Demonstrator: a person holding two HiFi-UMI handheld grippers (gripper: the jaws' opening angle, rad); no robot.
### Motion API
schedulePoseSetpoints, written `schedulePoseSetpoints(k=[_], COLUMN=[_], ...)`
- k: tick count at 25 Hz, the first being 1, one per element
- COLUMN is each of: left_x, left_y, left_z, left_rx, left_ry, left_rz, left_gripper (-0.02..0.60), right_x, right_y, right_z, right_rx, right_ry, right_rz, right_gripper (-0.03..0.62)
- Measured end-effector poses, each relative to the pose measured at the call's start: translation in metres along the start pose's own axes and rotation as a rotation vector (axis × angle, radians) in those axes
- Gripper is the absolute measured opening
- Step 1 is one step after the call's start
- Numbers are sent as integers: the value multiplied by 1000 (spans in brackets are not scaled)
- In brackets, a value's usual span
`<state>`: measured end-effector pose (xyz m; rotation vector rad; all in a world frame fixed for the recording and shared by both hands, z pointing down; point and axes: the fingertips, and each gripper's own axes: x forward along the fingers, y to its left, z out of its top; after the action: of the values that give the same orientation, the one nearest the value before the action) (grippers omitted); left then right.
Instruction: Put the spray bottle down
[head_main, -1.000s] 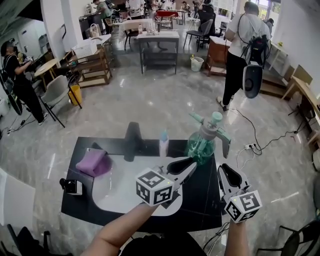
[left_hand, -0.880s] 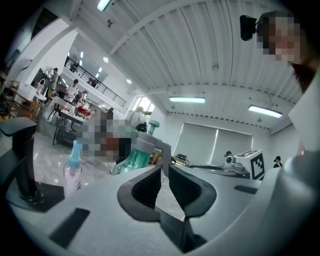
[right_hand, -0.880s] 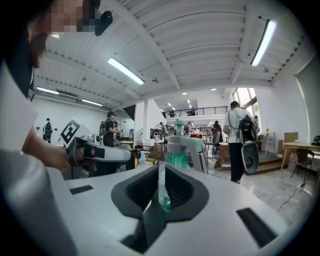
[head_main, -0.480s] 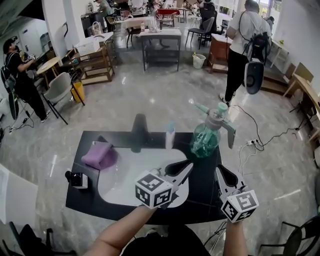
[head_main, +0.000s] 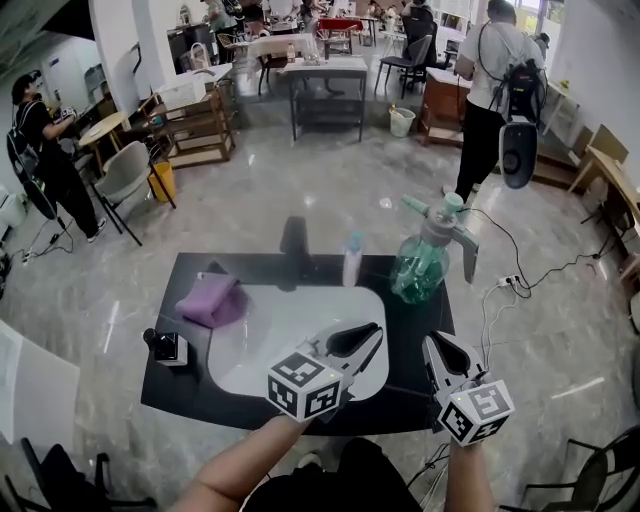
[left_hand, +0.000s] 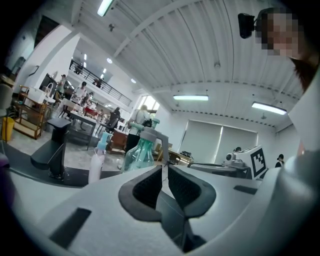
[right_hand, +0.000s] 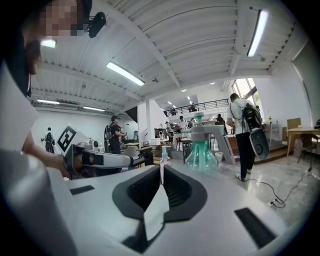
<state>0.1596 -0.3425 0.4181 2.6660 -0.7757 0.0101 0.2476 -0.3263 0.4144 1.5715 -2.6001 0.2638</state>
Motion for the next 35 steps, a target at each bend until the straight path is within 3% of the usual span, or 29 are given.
schedulePoseSetpoints(k=[35], left_x=[-126], left_y=[-4], left_z=[-41], left_rx=[-22], left_ry=[35], left_rz=[67], left_gripper=[40], right_x=[-16], right_y=[133], right_z=[-38], right_rx=[141], right_ry=[23], right_rz=[87], right_gripper=[8])
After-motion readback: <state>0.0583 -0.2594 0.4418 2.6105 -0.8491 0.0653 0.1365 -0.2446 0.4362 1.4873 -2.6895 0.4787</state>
